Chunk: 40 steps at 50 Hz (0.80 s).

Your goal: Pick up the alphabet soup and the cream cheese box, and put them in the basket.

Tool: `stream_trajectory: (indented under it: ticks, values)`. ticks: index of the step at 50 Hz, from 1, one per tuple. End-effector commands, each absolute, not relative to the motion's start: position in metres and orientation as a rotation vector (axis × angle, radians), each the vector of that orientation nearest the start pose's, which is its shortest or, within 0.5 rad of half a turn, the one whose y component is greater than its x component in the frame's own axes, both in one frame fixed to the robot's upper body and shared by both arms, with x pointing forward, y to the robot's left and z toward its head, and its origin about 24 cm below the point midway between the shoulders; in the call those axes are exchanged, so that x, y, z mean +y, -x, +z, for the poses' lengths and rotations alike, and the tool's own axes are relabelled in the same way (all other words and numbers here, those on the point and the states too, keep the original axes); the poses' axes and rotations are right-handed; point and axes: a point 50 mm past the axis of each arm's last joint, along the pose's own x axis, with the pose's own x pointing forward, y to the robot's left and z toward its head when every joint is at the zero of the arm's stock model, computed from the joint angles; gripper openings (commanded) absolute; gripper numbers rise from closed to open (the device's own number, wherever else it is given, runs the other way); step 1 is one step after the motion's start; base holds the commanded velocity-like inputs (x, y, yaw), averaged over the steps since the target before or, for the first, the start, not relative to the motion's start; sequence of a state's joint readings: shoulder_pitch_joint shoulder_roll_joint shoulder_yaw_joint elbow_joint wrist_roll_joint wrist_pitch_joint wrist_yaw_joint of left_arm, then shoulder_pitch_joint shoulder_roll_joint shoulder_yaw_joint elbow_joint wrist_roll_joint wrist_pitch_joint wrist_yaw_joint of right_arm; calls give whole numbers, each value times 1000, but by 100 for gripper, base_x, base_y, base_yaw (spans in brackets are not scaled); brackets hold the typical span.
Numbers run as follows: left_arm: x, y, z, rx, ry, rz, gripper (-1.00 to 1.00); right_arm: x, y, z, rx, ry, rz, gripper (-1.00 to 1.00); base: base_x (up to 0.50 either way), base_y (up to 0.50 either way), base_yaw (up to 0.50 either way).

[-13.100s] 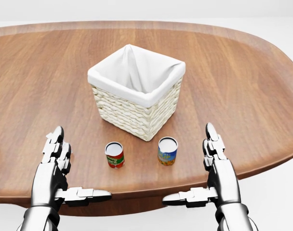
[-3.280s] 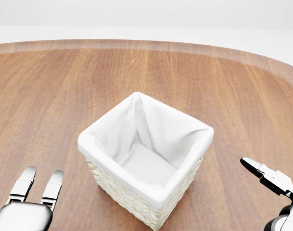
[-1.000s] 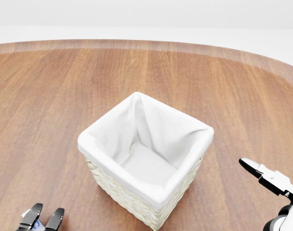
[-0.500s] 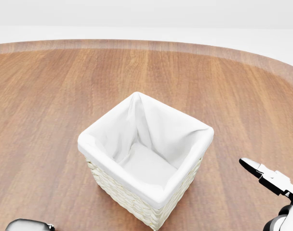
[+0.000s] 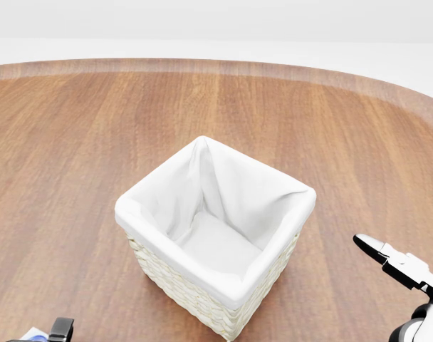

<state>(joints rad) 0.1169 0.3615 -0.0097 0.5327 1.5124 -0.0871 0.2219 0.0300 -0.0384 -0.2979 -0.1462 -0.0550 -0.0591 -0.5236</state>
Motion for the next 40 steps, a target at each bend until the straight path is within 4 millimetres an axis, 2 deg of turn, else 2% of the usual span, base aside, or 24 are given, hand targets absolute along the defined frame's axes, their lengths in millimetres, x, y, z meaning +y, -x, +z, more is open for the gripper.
stream_trajectory:
  ticks: [1, 28, 40]
  values:
    - [253, -182, -65, 358, -1810, -330, -100, -251, -221, 78, -206, 81, -822, 100, 0, 0, 0]
    - [268, -169, -2, 372, -1784, -52, -100, -251, -221, 79, -205, 81, -824, 100, 0, 0, 0]
    - [272, -173, 40, 357, -1725, 107, -100, -251, -221, 79, -203, 84, -822, 100, 0, 0, 0]
